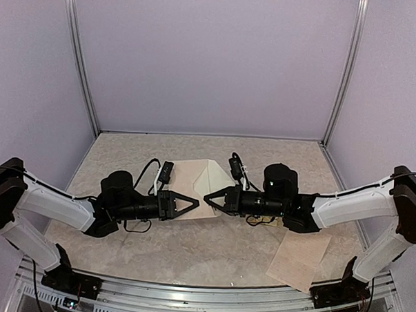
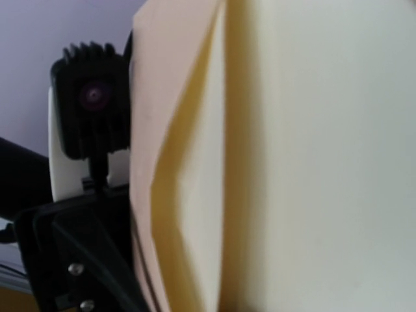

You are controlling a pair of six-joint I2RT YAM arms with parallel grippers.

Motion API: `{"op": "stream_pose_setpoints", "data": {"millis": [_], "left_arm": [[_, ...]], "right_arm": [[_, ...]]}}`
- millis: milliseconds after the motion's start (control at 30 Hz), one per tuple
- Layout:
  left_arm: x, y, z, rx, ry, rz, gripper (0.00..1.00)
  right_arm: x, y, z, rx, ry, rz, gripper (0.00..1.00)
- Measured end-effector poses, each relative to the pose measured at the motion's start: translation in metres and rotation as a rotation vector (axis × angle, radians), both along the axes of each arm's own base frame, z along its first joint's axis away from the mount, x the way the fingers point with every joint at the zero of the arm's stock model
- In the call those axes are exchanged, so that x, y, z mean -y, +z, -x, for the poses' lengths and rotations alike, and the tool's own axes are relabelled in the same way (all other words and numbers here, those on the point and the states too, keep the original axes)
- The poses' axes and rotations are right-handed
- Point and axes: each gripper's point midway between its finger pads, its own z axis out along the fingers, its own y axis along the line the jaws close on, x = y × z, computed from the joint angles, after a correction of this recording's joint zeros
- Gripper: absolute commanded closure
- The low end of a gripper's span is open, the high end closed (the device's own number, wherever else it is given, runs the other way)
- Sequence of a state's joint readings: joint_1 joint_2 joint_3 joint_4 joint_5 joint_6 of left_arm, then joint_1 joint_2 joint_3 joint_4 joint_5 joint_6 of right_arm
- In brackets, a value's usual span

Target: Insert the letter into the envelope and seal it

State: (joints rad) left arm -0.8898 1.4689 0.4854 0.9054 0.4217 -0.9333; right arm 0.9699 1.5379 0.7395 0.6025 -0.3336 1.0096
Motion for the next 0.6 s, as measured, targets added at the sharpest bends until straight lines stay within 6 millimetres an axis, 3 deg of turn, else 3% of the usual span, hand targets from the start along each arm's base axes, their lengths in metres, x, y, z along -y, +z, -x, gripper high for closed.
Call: {"op": "stream_pose_setpoints", "data": {"millis": [367, 467, 600], "left_arm": [[-0.0007, 0.0055, 0.0026, 0.022, 0.001, 0.0, 0.87], [-0.0009, 0.0062, 0.0032, 0.025, 0.001, -0.002, 0.95], [-0.0022, 0.0048, 0.0017, 0.023, 0.014, -0.012, 0.97]], "right_arm": [[-0.0035, 0.0021, 0.0035, 0.008, 0.012, -0.013, 1.0], [-0.0037, 0.0021, 0.0039, 0.009, 0.012, -0.013, 1.0], [-0.0035, 0.0028, 0.0039, 0.015, 0.009, -0.011, 0.85]]}}
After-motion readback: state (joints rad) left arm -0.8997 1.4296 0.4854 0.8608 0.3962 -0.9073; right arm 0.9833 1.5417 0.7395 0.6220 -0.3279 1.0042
